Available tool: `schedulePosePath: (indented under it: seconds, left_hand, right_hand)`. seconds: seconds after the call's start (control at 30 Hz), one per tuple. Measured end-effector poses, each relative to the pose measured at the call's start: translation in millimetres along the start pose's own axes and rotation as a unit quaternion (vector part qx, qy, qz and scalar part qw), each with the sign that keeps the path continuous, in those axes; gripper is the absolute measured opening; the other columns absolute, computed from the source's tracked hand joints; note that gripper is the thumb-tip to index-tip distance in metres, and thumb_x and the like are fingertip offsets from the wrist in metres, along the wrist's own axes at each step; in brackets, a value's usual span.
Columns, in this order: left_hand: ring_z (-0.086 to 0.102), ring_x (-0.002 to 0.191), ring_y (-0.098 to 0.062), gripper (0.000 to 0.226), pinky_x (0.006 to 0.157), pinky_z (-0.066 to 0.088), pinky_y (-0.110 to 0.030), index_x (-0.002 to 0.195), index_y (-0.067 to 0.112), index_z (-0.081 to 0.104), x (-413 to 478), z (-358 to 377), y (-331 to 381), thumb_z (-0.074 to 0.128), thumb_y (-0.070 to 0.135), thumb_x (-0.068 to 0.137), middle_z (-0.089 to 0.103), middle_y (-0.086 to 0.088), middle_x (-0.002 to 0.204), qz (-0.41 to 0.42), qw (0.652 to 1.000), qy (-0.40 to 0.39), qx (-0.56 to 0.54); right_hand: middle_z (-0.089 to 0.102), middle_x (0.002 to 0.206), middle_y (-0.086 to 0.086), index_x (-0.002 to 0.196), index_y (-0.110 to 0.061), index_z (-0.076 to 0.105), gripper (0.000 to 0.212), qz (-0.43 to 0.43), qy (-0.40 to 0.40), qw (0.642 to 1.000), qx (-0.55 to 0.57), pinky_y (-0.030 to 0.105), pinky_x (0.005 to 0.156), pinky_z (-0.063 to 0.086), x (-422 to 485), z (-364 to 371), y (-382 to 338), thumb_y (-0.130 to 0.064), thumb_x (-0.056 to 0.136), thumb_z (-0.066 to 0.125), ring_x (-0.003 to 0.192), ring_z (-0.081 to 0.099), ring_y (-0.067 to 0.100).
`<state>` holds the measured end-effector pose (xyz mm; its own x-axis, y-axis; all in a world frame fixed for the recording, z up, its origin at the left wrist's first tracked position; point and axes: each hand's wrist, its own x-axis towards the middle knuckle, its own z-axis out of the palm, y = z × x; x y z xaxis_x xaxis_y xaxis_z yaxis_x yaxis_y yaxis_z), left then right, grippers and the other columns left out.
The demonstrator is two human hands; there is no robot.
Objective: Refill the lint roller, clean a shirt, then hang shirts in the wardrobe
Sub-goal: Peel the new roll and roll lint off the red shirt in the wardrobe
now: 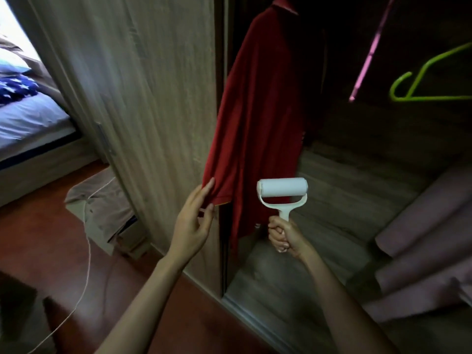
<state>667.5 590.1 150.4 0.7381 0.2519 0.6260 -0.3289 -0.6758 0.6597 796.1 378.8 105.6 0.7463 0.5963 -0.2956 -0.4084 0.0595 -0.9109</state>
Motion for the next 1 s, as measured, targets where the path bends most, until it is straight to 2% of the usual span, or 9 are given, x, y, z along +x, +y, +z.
schedulePosePath:
  seconds: [0.07, 0.2, 0.27, 0.37, 0.47, 0.6, 0.83, 0.93, 1.0]
  left_hand:
    - [0.048, 0.131, -0.019, 0.05, 0.1, 0.046, -0.027, 0.143, 0.018, 0.044, 0, 18, -3, 0.052, 0.007, 0.095, 0.046, 0.004, 0.145, -0.01, 0.999, -0.029, -0.017]
    - [0.053, 0.125, -0.018, 0.048, 0.101, 0.047, -0.037, 0.142, 0.023, 0.046, -13, 48, -16, 0.055, 0.012, 0.096, 0.046, 0.004, 0.144, -0.038, 0.993, -0.1, -0.045]
    - [0.054, 0.122, -0.012, 0.046, 0.101, 0.047, -0.032, 0.14, 0.019, 0.049, -25, 62, -16, 0.057, 0.013, 0.095, 0.051, 0.002, 0.138, -0.042, 0.983, -0.165, -0.062]
    - [0.059, 0.107, -0.006, 0.043, 0.094, 0.044, -0.014, 0.136, 0.018, 0.053, -38, 67, -12, 0.06, 0.013, 0.093, 0.06, -0.001, 0.124, -0.073, 0.976, -0.193, -0.07]
    - [0.057, 0.104, 0.006, 0.038, 0.091, 0.042, -0.007, 0.132, 0.017, 0.057, -61, 69, 2, 0.06, 0.012, 0.094, 0.063, 0.001, 0.12, -0.065, 0.957, -0.265, -0.097]
    - [0.06, 0.103, 0.007, 0.032, 0.089, 0.044, -0.009, 0.127, 0.015, 0.06, -105, 76, 39, 0.057, 0.011, 0.095, 0.066, 0.004, 0.116, -0.045, 0.924, -0.349, -0.154]
    - [0.065, 0.085, -0.001, 0.033, 0.07, 0.046, -0.005, 0.119, 0.014, 0.062, -224, 100, 160, 0.053, -0.003, 0.093, 0.068, 0.008, 0.099, -0.031, 0.806, -0.528, -0.266]
    - [0.063, 0.084, 0.005, 0.036, 0.077, 0.046, -0.006, 0.12, 0.014, 0.062, -284, 104, 224, 0.051, -0.006, 0.092, 0.067, 0.006, 0.101, 0.003, 0.74, -0.6, -0.304]
    - [0.065, 0.091, -0.003, 0.036, 0.084, 0.049, -0.016, 0.119, 0.024, 0.061, -326, 104, 264, 0.053, 0.002, 0.091, 0.067, 0.003, 0.106, 0.029, 0.693, -0.641, -0.328]
  right_hand:
    - [0.018, 0.029, -0.004, 0.04, -0.019, 0.031, 0.052, 0.009, 0.018, 1.0, -0.004, 0.007, 0.034, 0.017, -17, -12, 4, -0.004, 0.089, 0.039, 0.021, 0.016, 0.007]
    - [0.019, 0.03, -0.003, 0.044, -0.017, 0.027, 0.05, 0.013, 0.059, 0.998, 0.009, 0.01, 0.033, 0.016, -58, -30, 21, -0.005, 0.092, 0.037, 0.022, 0.016, 0.008]
    - [0.019, 0.03, -0.004, 0.039, -0.02, 0.03, 0.056, 0.02, 0.094, 0.995, 0.004, 0.012, 0.033, 0.014, -90, -38, 41, -0.008, 0.093, 0.036, 0.023, 0.016, 0.008]
    - [0.021, 0.031, -0.005, 0.037, -0.024, 0.034, 0.06, 0.034, 0.117, 0.993, -0.006, 0.014, 0.033, 0.013, -117, -44, 55, -0.012, 0.095, 0.036, 0.025, 0.016, 0.007]
    - [0.022, 0.031, -0.006, 0.036, -0.024, 0.035, 0.06, 0.051, 0.196, 0.979, 0.005, 0.019, 0.036, 0.009, -168, -41, 88, -0.018, 0.096, 0.039, 0.026, 0.016, 0.007]
    - [0.021, 0.034, -0.004, 0.049, -0.02, 0.032, 0.046, 0.024, 0.313, 0.946, 0.084, 0.013, 0.035, 0.011, -255, -18, 147, -0.016, 0.095, 0.042, 0.026, 0.016, 0.008]
    - [0.023, 0.036, -0.003, 0.051, -0.019, 0.034, 0.045, -0.083, 0.495, 0.838, 0.213, 0.013, 0.032, 0.015, -440, 50, 223, -0.009, 0.093, 0.045, 0.027, 0.017, 0.008]
    - [0.023, 0.034, -0.004, 0.049, -0.019, 0.032, 0.046, -0.11, 0.559, 0.78, 0.258, 0.013, 0.034, 0.011, -516, 71, 259, -0.01, 0.093, 0.044, 0.026, 0.017, 0.008]
    - [0.021, 0.033, -0.004, 0.048, -0.019, 0.031, 0.048, -0.131, 0.592, 0.746, 0.275, 0.015, 0.035, 0.009, -563, 85, 282, -0.011, 0.094, 0.041, 0.025, 0.016, 0.008]
